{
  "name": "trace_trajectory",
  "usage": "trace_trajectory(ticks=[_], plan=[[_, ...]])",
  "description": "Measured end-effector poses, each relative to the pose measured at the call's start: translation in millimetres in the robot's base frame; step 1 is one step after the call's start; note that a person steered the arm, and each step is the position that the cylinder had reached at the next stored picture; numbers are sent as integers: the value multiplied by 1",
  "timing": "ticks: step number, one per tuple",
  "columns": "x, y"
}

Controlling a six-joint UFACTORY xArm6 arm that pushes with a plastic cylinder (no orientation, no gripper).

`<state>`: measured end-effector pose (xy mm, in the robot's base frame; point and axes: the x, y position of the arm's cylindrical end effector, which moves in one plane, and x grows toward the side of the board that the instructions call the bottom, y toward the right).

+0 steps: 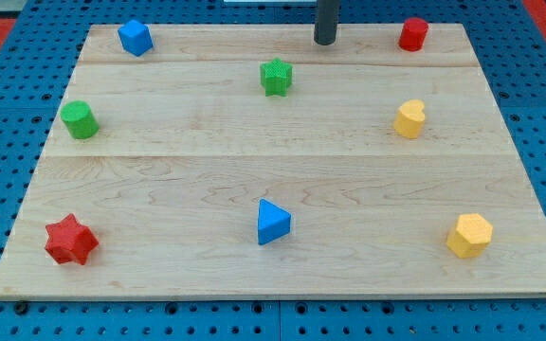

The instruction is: Push the green star to the top center

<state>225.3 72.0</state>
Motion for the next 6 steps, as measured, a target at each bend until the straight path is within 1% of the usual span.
trace_trajectory(ticks=[2,3,4,5,6], plan=[[11,9],[47,53],[85,59],[92,15],[97,-62]])
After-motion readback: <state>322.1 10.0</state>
